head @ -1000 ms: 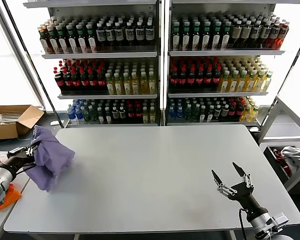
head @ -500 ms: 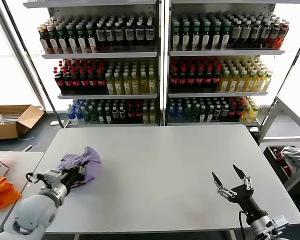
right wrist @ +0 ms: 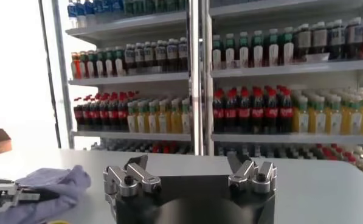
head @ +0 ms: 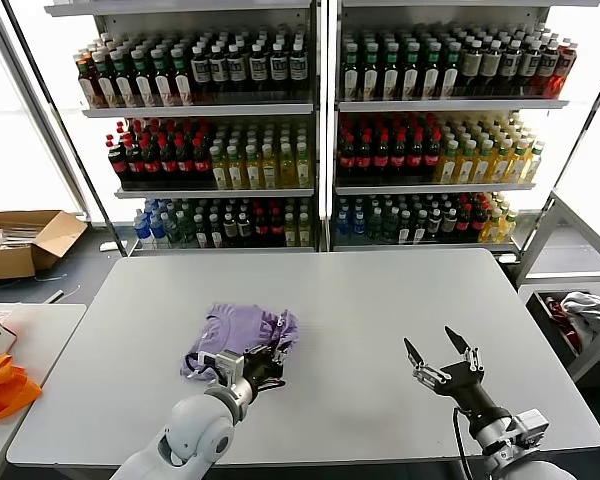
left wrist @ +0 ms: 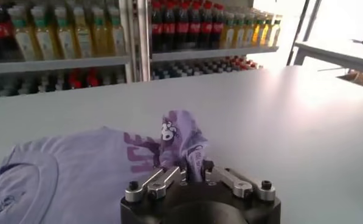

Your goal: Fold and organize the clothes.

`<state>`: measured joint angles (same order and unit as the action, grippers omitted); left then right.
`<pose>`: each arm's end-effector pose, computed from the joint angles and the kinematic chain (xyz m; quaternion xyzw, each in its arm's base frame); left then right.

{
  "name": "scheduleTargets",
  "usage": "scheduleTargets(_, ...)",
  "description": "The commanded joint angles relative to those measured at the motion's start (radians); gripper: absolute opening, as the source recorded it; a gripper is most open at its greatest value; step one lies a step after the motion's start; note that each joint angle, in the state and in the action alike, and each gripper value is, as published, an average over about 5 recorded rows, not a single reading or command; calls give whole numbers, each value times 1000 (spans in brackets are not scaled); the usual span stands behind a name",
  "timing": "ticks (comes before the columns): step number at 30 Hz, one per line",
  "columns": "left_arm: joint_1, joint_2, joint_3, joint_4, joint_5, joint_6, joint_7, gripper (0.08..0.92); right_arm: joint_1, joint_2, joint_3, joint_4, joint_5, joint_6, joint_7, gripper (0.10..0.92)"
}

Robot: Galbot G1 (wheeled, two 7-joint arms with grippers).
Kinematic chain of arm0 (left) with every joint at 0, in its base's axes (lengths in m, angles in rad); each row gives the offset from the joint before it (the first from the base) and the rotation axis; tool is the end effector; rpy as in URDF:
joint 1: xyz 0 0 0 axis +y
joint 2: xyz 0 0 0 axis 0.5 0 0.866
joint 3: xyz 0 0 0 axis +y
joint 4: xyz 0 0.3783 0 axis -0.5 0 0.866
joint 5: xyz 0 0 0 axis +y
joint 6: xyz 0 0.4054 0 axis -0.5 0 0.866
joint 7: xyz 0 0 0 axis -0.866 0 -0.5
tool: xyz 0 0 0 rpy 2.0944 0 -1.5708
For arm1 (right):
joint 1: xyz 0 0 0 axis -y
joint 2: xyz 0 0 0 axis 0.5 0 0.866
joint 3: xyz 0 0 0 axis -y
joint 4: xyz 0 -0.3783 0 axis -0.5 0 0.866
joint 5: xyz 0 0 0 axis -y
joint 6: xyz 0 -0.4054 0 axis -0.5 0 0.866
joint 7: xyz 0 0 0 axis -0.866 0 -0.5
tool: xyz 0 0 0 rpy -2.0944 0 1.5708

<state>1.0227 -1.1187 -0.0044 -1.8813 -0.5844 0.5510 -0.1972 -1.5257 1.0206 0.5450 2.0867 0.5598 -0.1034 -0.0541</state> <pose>0.3427 -0.0611 -0.3042 -0.2194 -0.9447 -0.0090 0.2435 0.2448 -0.0997 -0.2938 0.1498 -0.9863 -0.0270 0.0637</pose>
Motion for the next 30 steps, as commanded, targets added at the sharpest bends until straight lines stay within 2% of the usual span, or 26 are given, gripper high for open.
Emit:
scheduleTargets(1,-84,-48,39,-53,-178,-97,-7,267,228,-27,-271,-4,163,-245,178,823)
scheduleTargets(11,-38,76,-241,-127,-190,-148,74,553,438,99,-582,-118,345,-351,316,823)
scheduleTargets(19,52,126,-386,-174,-195,-148,83,778,529,231,-680,-234,488,-350,432,823)
scheduleTargets(22,69,129,-405,-178,-194,-150,91,816,560,280,-688,-260,525,-334,514,823)
scheduleTargets(26,77,121,-412,-176,-193,-151,94,822,575,315,-681,-271,537,-292,650,823)
scheduleTargets(30,79,108,-406,-172,-191,-152,94,823,576,331,-666,-291,540,-258,721,823)
